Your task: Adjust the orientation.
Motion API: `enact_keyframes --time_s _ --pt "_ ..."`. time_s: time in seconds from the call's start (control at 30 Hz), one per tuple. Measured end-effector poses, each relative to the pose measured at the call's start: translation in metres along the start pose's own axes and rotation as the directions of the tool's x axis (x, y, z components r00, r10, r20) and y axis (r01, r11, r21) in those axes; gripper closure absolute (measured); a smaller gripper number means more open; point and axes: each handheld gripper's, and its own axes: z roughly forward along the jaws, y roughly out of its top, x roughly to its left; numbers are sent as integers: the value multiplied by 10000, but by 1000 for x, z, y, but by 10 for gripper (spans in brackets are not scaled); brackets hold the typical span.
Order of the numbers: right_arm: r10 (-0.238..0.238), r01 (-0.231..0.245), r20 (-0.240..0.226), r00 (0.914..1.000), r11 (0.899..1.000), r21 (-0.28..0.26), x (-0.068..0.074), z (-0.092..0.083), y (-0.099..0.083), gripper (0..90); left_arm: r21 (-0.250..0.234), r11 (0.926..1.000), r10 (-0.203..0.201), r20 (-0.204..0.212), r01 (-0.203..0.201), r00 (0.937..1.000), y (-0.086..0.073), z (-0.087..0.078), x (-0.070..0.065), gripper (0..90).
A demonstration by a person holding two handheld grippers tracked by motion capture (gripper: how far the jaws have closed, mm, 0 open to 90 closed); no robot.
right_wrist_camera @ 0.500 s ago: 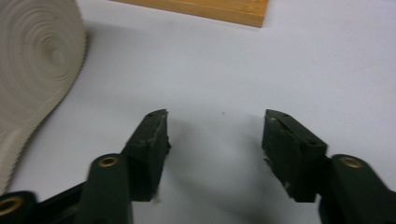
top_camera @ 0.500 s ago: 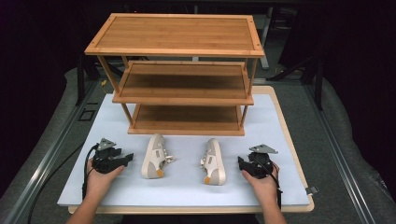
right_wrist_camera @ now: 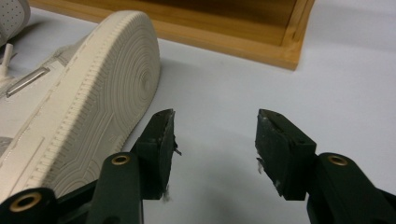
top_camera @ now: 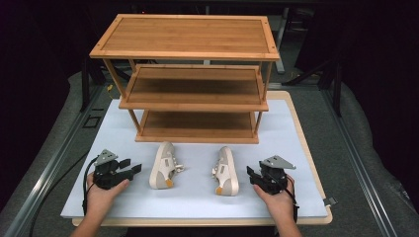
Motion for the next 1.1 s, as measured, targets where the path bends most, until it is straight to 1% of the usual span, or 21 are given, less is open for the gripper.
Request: enact_keyframes --time_s 0.03,0.07,0.1,0.17,0.23,0.27,0.4,0.53,0.63,0.77,0.87,0.93,0.97,1.0,1.03,1.1 --pt "-38 39 70 10000 10000 -79 0 -2 0 488 3 10000 75 47 -75 10000 0 0 -1 469" --pt "-18 17 -56 10000 9999 -130 -1 -3 0 503 39 9999 118 122 -118 9999 1 1 -2 479" --pt "67 -69 -123 9999 9999 -112 -2 -3 0 510 117 9999 120 221 -123 9997 0 2 -3 495" --pt "138 -139 -91 9999 9999 -37 -3 -2 0 510 209 9996 185 270 -191 9995 1 3 -5 501" --pt "152 -152 -23 9999 9999 -14 -3 -1 0 510 183 9996 191 292 -197 9994 1 2 -5 507" --pt "271 -270 -164 9995 9996 98 -4 -1 0 509 127 9997 191 336 -195 9993 2 0 -7 507" --pt "321 -319 -131 9994 9994 98 -5 -3 0 505 67 9998 191 417 -194 9989 4 -3 -11 507" --pt "365 -365 -79 9993 9993 100 -6 -3 -1 503 11 9994 346 509 -347 9981 5 -5 -17 513" --pt "354 -353 -73 9993 9993 102 -6 -3 -1 503 5 9993 383 556 -384 9977 6 -6 -18 517" --pt "369 -369 -49 9993 9992 142 -6 -2 -1 504 29 9987 509 612 -511 9968 8 -6 -23 537" --pt "429 -428 -73 9991 9990 136 -7 -2 -1 506 13 9976 687 676 -690 9953 10 -9 -28 575" --pt "455 -454 -73 9989 9989 126 -7 -3 -1 506 -10 9974 713 700 -714 9950 11 -9 -29 585" --pt "464 -463 -69 9989 9989 118 -7 -3 -1 506 -37 9974 714 759 -714 9946 11 -10 -31 595" --pt "482 -481 -66 9988 9988 117 -7 -3 -1 506 -28 9973 737 852 -737 9936 12 -11 -31 636" --pt "493 -492 -84 9987 9987 118 -8 -3 -1 507 -30 9972 749 997 -750 9922 13 -12 -34 637" --pt "504 -503 -93 9987 9987 119 -8 -3 -1 508 -31 9969 786 1027 -787 9916 13 -12 -35 667"
